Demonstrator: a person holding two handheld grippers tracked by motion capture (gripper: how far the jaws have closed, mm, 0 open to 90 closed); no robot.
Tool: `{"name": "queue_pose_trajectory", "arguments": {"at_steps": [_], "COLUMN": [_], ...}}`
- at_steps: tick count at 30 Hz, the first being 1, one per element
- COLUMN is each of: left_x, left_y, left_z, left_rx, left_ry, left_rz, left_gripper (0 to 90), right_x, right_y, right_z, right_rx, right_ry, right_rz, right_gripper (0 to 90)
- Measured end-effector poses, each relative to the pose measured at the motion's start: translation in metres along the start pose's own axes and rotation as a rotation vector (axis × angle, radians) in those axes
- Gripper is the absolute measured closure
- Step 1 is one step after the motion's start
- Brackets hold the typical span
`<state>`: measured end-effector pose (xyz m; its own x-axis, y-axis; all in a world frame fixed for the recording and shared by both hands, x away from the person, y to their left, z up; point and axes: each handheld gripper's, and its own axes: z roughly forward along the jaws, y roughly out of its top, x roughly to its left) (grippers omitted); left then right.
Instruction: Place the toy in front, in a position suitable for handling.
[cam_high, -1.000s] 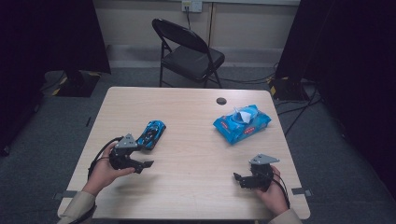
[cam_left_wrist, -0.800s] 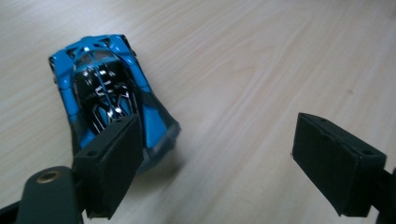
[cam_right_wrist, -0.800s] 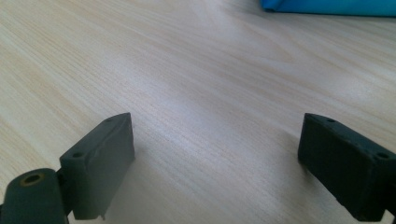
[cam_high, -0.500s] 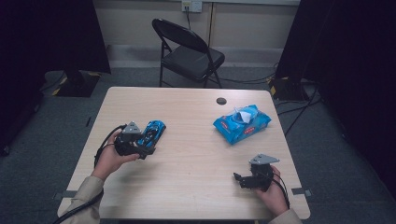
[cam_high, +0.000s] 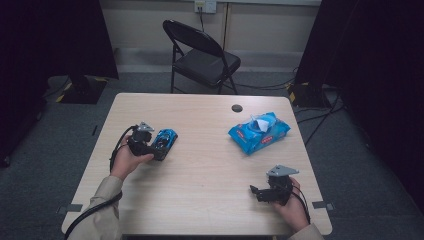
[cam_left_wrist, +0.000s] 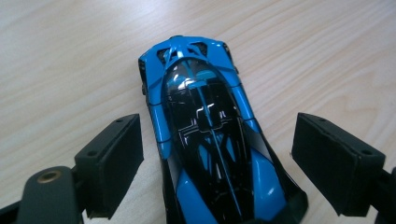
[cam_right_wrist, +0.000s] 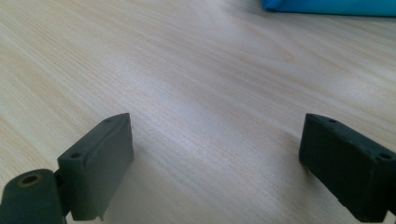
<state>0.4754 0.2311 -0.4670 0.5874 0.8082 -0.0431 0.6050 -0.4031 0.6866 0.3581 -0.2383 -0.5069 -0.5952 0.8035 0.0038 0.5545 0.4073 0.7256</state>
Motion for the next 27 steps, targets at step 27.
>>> {"name": "queue_pose_trajectory", "arguments": {"at_steps": [27], "left_x": [0.002], "left_y": [0.008], "left_z": [0.031], "left_rx": [0.05], "left_ry": [0.069], "left_rz": [-0.084], "left_gripper": [16.9], "right_x": [0.001], "right_y": [0.0], "right_z": [0.001], "right_rx": [0.012], "right_ry": [0.021], "right_rz": [-0.019], "right_gripper": [4.9]}}
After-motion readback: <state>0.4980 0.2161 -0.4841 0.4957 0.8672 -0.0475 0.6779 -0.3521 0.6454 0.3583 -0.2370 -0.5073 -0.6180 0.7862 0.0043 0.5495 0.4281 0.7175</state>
